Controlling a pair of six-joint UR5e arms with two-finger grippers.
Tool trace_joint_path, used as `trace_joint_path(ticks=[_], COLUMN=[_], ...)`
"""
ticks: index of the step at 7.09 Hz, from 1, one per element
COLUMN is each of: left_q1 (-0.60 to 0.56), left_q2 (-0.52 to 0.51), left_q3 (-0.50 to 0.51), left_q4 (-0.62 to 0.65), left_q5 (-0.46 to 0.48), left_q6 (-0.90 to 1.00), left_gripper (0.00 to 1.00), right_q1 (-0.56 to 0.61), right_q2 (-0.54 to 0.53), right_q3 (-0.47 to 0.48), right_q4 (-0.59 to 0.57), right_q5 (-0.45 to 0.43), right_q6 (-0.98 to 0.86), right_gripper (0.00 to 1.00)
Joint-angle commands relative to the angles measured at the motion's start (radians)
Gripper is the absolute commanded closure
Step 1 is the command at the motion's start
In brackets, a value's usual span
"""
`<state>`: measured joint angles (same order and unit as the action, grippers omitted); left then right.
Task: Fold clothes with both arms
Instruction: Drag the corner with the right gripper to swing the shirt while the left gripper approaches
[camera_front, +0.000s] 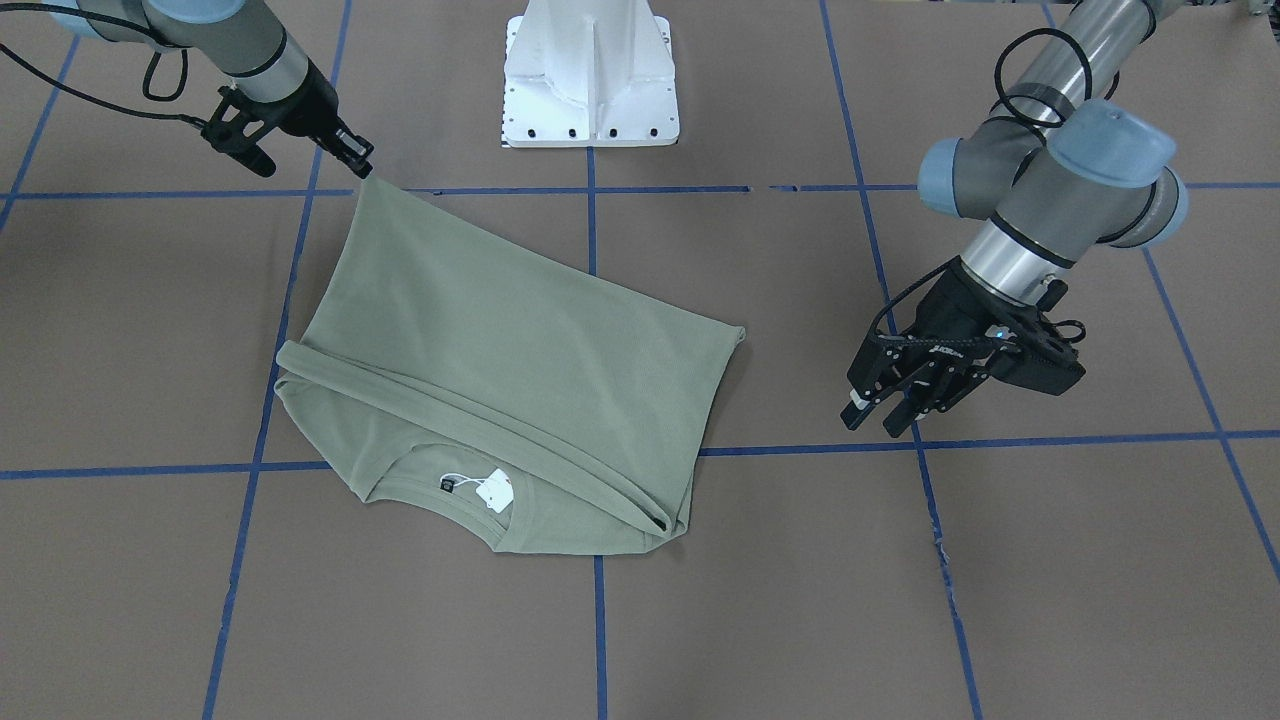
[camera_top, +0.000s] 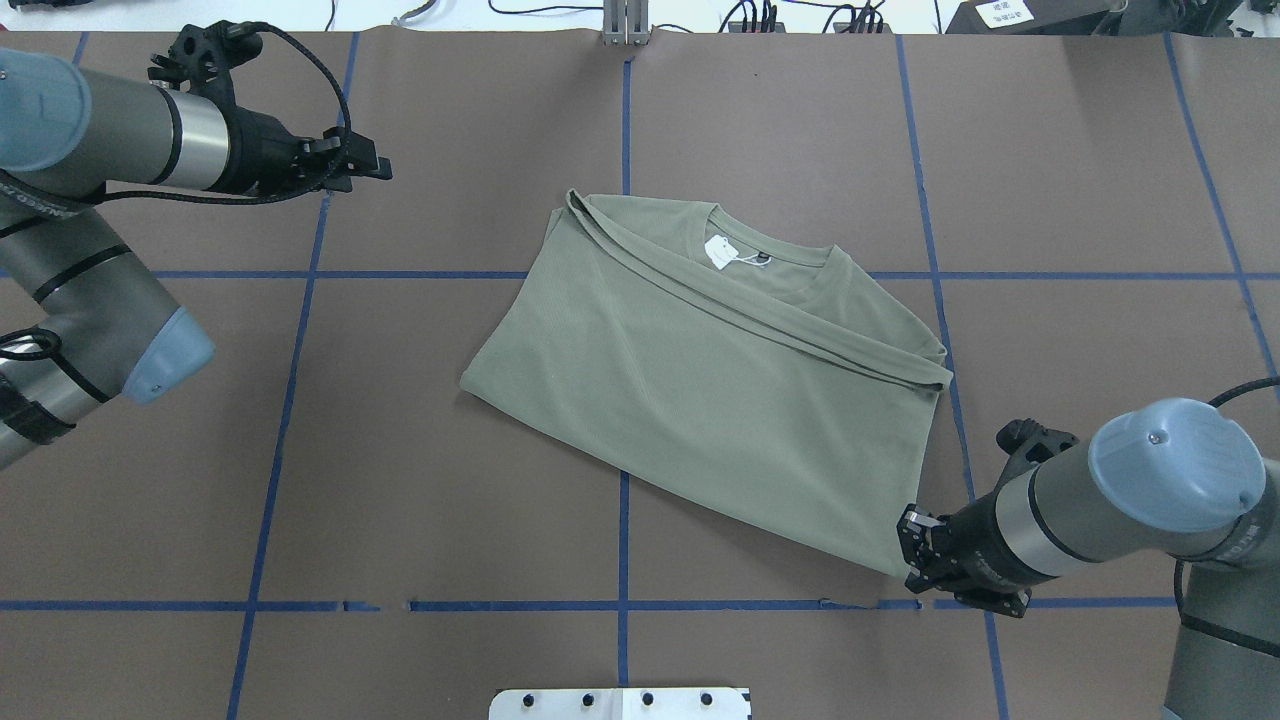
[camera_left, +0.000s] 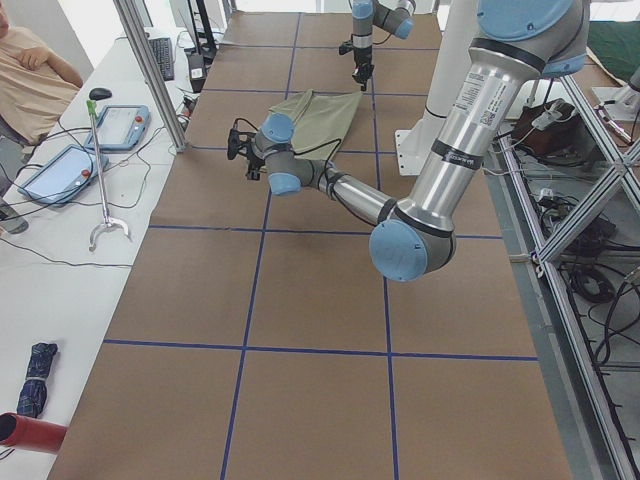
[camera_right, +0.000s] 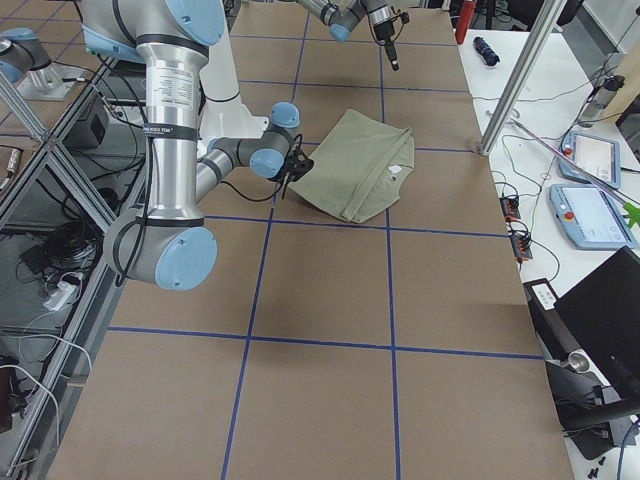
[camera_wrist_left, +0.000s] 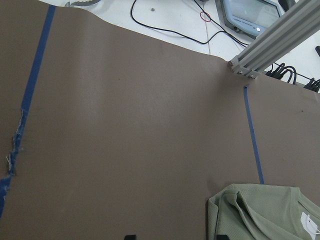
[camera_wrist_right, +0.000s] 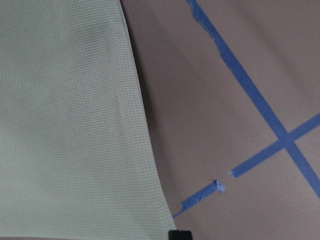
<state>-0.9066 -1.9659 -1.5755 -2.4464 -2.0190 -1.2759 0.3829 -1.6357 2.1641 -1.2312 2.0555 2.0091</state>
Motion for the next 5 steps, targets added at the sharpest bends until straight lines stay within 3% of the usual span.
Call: trace_joint_path(ticks=[1,5], left_q1=[0.002,0.076], left_q2=[0.032,0.045], left_q3=[-0.055,-0.129], left_q4=[0.0,-0.002], left_q5=[-0.055,-0.093], left_q6=[-0.076,-0.284], left_gripper=[0.38,0.34], right_q1=[-0.117,-0.28], right_q2=[-0.013,-0.027], right_q3=[0.013,0.013], right_q4=[0.001,-0.001], right_q5=[0.044,0.043], right_q6=[0.027,0.048], right_gripper=[1.0,1.0])
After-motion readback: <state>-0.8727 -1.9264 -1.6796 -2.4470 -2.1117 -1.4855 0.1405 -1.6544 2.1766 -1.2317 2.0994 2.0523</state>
